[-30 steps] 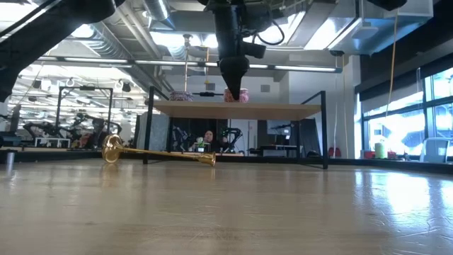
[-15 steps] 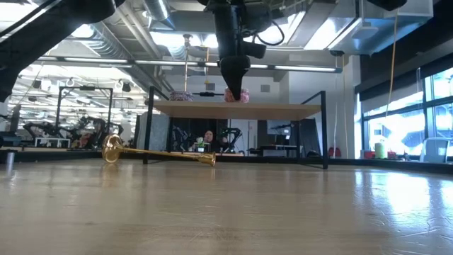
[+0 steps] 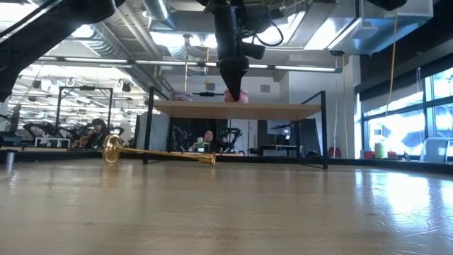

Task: Pick & Place candle stick holders
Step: Put the pink scented candle on the shelf

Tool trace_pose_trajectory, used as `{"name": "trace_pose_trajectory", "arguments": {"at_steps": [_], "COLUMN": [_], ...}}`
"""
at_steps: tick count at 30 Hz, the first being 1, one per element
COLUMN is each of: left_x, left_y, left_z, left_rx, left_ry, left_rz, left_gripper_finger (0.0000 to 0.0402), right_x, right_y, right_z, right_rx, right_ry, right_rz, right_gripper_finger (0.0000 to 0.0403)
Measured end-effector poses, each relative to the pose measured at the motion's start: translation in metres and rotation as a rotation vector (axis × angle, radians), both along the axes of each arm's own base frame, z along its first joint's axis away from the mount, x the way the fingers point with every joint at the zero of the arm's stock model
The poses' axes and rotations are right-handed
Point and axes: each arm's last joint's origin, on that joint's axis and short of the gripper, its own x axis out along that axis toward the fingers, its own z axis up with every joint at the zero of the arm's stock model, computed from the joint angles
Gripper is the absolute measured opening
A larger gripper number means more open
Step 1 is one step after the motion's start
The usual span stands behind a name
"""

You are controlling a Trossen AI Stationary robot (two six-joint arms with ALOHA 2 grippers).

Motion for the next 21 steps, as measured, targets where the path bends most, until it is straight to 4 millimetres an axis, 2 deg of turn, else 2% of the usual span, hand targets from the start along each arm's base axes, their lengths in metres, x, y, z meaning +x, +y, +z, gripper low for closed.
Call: {"name": "trace_pose_trajectory", "arguments": {"at_steps": [21], "left_x": [-0.0075], "left_y": [-0.0027], "left_z": [-0.0014], "left_rx": [0.054], "left_ry": [0.107], "left_rz": [0.022], "left_gripper_finger": [0.0397], "right_x": [0.0], "right_y": [-0.0001], "right_z": [-0.0001], "right_rx": [-0.004], "right_ry": [0.001], "right_rz": [0.001], "right_gripper_finger": [0.0087]}}
